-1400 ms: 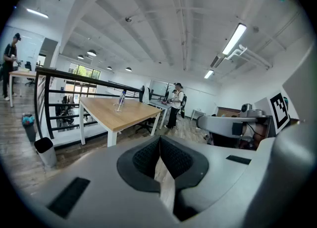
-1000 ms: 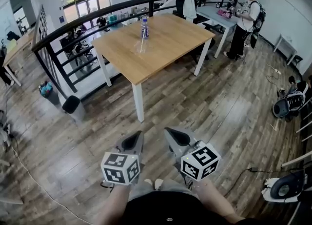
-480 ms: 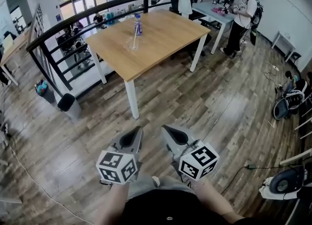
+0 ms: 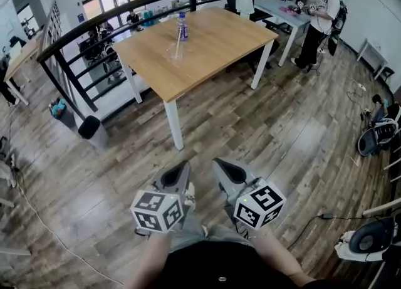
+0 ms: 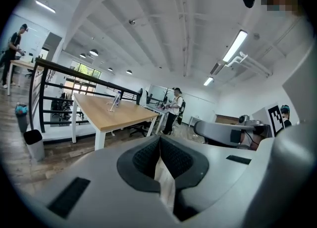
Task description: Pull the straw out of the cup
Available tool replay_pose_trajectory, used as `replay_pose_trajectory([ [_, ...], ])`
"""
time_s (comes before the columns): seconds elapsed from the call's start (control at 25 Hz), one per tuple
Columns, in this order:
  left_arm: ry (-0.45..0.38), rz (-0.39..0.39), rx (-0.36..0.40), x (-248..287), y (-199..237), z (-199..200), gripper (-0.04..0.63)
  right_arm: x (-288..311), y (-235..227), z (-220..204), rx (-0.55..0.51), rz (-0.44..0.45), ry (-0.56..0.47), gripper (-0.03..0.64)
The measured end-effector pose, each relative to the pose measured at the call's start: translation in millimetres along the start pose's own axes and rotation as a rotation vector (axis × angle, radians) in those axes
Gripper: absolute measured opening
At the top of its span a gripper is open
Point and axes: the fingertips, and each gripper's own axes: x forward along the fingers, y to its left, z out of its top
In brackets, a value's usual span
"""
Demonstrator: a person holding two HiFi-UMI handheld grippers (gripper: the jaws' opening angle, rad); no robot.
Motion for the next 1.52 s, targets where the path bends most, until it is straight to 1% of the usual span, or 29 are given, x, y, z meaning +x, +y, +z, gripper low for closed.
replay_pose_trajectory([
  [0.2,-0.008,0.003,-0.031,24,25,14,0.017,35,-19,1,0.016,0.001,-0.002,-0.002],
  [0.32,0.000,-0.001,-0.028,47,45,25,0.017,63,-35,4,0.012,0.003,0.008,-0.002],
  [0.44,-0.005,-0.008,-0.033,76,70,47,0.017,96,-56,19,-0.001,-0.001,0.014,-0.002],
  [0.68,-0.010,-0.036,-0.010,121,115,90,0.017,155,-91,51,-0.022,-0.034,-0.011,-0.002],
  [0.8,-0.009,-0.048,-0.017,145,137,106,0.017,187,-110,60,-0.026,-0.036,-0.016,-0.002],
  [1.0,-0.005,-0.070,-0.006,180,176,129,0.017,239,-133,72,-0.032,-0.051,-0.027,-0.002],
  [1.16,0.019,-0.086,-0.013,201,198,133,0.017,270,-142,73,-0.029,-0.051,-0.020,-0.002],
  [1.28,0.044,-0.092,-0.021,211,204,128,0.017,279,-153,72,-0.022,-0.065,-0.011,-0.002],
  [1.52,0.064,-0.085,-0.037,227,223,131,0.017,297,-178,72,0.006,-0.094,0.010,-0.002],
])
